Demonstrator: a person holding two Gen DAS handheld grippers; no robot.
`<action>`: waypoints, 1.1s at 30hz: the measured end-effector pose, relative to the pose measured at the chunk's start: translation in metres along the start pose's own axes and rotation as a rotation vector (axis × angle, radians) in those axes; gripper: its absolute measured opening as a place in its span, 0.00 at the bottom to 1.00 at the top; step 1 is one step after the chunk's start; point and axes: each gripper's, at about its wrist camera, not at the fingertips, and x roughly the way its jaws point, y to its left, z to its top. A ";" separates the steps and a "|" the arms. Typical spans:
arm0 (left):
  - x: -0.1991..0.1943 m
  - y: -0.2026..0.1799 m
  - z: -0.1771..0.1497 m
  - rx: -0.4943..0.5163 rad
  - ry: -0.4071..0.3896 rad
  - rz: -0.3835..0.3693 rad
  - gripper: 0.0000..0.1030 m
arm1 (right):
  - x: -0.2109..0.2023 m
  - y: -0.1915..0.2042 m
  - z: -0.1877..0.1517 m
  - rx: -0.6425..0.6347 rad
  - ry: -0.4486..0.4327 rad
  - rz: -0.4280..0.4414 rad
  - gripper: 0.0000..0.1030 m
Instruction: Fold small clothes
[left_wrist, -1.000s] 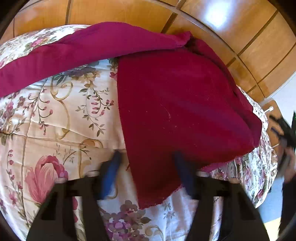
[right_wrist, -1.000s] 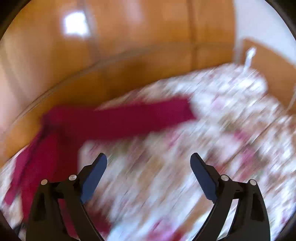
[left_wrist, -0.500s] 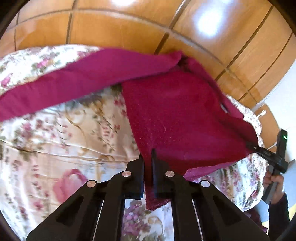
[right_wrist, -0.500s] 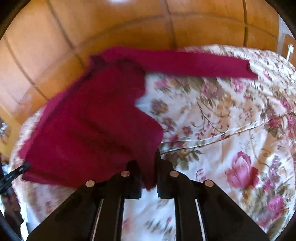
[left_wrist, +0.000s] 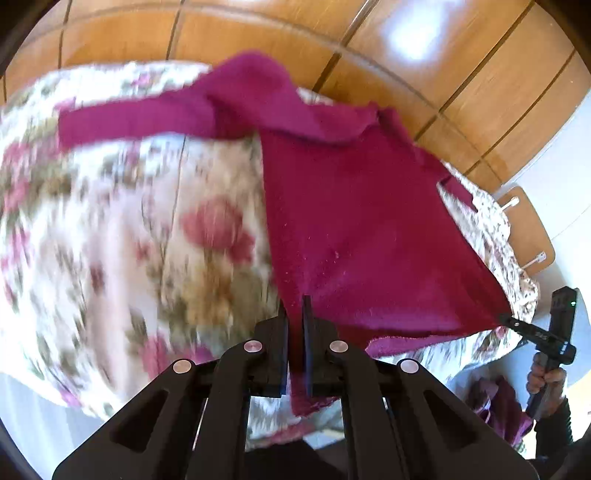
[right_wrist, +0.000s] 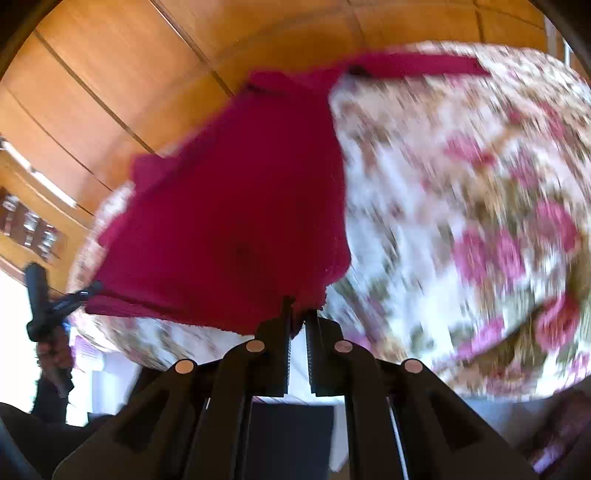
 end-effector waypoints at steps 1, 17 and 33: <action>0.002 0.003 -0.003 -0.014 0.005 0.013 0.06 | 0.002 -0.005 0.000 0.018 0.004 -0.012 0.09; -0.019 0.090 0.053 0.118 -0.267 0.651 0.61 | 0.011 0.094 0.053 -0.146 -0.169 -0.079 0.83; 0.090 0.113 0.135 0.508 -0.111 0.691 0.24 | 0.120 0.166 0.068 -0.192 -0.007 -0.003 0.83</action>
